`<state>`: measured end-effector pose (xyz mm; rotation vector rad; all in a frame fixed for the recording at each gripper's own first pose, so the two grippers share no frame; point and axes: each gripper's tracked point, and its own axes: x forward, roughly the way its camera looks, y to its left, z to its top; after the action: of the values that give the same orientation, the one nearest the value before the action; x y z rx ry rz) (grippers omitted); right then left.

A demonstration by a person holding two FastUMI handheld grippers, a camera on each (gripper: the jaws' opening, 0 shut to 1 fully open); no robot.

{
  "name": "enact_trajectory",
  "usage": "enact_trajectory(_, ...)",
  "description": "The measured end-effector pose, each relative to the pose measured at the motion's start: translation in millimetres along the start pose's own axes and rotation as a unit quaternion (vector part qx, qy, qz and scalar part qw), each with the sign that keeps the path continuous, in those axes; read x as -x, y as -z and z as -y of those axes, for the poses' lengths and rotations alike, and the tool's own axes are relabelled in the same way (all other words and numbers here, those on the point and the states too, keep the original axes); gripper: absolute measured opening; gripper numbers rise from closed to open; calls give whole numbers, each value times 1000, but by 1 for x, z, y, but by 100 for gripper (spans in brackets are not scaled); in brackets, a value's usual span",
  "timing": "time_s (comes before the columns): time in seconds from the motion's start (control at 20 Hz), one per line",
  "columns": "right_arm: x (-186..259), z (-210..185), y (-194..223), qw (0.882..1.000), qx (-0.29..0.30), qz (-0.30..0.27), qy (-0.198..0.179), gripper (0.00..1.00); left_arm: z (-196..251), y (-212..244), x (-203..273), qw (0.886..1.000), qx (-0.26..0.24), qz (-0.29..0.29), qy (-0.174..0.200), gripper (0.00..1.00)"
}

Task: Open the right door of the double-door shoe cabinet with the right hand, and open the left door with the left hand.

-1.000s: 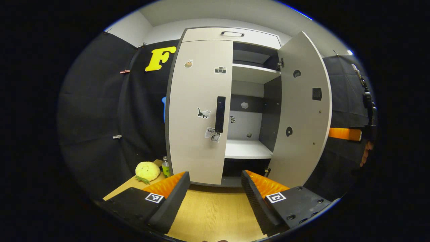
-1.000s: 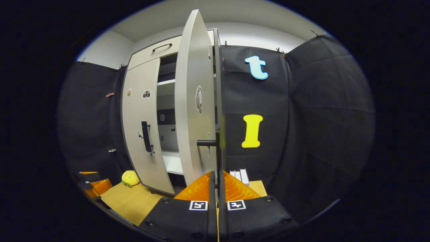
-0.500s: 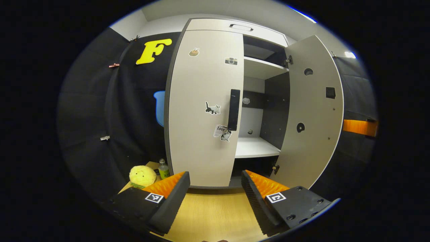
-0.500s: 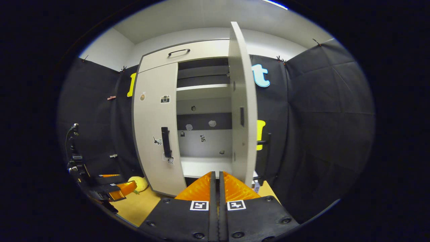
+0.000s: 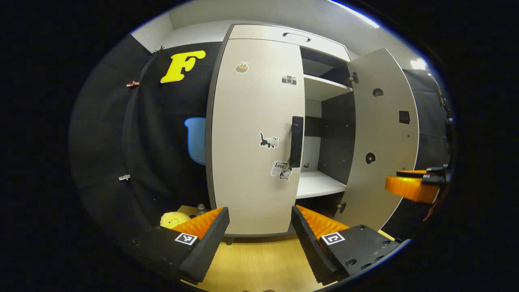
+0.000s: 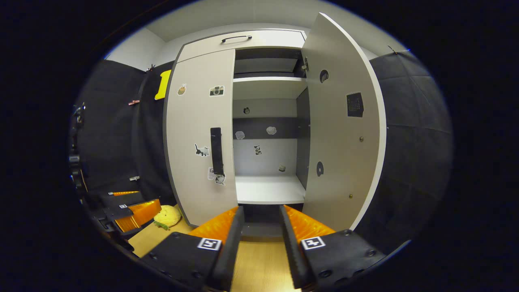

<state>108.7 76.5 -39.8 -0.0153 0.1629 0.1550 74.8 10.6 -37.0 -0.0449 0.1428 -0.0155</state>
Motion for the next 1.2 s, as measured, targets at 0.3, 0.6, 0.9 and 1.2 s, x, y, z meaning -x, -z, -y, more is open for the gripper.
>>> enact_trajectory(0.3,-17,8,24,1000,-19,-6,-13,99,14,-44,-45,1000,-4,27,-6,95)
enact_trajectory(0.6,-18,13,39,999,-35,-9,-36,99,42,-81,-106,999,-11,44,-18,95)
enact_trajectory(0.9,-21,25,49,998,-48,-12,-46,99,69,-104,-157,999,13,50,-7,90)
enact_trajectory(1.2,-22,32,58,998,-30,-17,-51,98,89,-102,-187,999,-7,34,-9,70)
